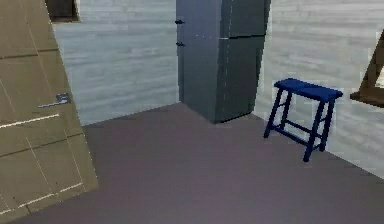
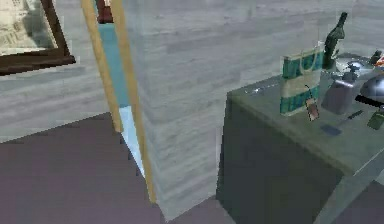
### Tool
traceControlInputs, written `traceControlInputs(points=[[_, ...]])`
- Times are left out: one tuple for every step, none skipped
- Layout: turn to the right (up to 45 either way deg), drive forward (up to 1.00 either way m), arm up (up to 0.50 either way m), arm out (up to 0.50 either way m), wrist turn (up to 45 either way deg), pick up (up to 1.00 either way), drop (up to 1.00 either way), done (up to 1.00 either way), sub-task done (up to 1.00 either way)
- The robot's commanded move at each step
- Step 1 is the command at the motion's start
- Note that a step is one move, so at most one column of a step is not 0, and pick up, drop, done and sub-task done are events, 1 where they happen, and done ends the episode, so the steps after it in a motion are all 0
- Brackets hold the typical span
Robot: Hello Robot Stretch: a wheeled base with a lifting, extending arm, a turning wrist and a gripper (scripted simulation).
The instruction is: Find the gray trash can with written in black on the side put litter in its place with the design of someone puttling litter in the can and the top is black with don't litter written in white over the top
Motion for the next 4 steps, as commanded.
traceControlInputs(points=[[-15.0,0.00,0.00,0.00,0.0,0.00,0.00,0.00,0.00],[0.0,0.50,0.00,0.00,0.0,0.00,0.00,0.00,0.00],[-15.0,0.00,0.00,0.00,0.0,0.00,0.00,0.00,0.00],[-3.0,0.00,0.00,0.00,0.0,0.00,0.00,0.00,0.00]])
